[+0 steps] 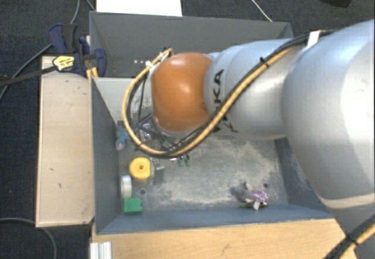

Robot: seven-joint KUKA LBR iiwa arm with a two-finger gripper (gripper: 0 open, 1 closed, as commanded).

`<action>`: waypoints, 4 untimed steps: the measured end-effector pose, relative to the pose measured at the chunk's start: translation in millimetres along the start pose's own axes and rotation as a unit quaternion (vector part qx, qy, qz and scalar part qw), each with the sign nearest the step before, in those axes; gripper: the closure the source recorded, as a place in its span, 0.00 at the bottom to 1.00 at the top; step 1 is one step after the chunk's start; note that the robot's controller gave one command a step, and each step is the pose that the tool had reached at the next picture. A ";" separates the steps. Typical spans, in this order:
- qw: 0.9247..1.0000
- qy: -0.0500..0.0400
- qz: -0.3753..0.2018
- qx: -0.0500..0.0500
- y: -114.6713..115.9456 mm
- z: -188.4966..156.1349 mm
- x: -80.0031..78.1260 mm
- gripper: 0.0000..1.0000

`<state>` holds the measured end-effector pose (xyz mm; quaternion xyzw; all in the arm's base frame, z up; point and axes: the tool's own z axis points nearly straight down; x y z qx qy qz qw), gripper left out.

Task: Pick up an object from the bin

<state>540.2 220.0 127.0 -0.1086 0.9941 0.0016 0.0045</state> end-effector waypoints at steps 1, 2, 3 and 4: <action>0.998 0.009 0.067 0.001 0.9 62.8 -2.6 0.00; 0.999 0.001 0.054 0.000 5.8 56.7 0.5 0.00; 0.998 0.008 0.066 0.000 2.1 61.2 -3.7 1.00; 0.998 0.008 0.067 0.000 2.1 61.2 -3.7 1.00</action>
Offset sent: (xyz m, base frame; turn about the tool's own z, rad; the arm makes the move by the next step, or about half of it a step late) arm -0.0020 0.0061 -0.0570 0.1038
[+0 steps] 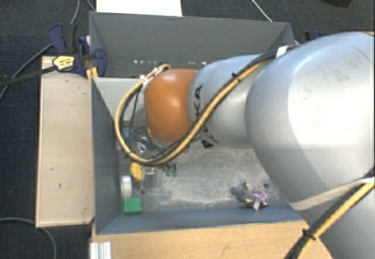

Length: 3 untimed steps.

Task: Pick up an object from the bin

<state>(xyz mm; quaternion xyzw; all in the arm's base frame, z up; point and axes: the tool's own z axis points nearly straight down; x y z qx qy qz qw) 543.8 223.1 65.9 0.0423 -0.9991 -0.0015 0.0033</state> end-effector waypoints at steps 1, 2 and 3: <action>1.000 0.002 0.000 0.001 -0.6 -4.7 1.5 1.00; 1.000 0.002 0.001 0.001 -0.8 -22.1 1.8 1.00; 1.000 -0.002 0.001 -0.001 -0.1 -36.2 -0.6 1.00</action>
Offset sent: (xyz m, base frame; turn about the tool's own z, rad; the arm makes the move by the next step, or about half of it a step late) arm 0.0000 0.0000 0.0473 0.0000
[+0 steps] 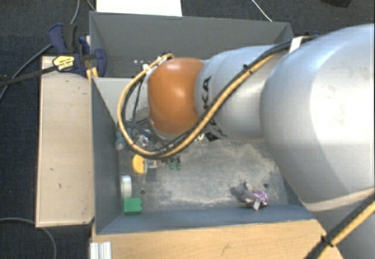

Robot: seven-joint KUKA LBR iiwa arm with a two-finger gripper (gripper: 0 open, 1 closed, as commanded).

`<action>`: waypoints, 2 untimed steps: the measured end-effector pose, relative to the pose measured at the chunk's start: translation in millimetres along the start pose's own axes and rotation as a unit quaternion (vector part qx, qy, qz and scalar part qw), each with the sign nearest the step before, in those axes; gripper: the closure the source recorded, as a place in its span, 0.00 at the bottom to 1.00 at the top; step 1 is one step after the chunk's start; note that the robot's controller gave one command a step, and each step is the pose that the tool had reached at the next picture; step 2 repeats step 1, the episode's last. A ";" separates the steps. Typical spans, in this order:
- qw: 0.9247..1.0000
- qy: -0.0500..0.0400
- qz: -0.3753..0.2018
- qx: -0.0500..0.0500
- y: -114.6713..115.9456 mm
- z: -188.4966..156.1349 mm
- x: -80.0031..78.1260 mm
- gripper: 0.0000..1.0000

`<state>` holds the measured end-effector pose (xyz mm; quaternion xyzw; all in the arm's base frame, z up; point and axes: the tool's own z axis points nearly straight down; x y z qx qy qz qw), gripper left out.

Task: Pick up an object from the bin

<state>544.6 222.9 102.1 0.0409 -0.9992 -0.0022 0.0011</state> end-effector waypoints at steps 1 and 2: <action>1.000 0.001 0.000 0.000 -0.2 -4.4 0.6 1.00; 1.000 0.001 0.000 0.000 -0.2 -4.4 0.6 1.00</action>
Offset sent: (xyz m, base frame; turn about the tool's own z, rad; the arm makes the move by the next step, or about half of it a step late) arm 0.0002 -0.0002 0.0444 0.0000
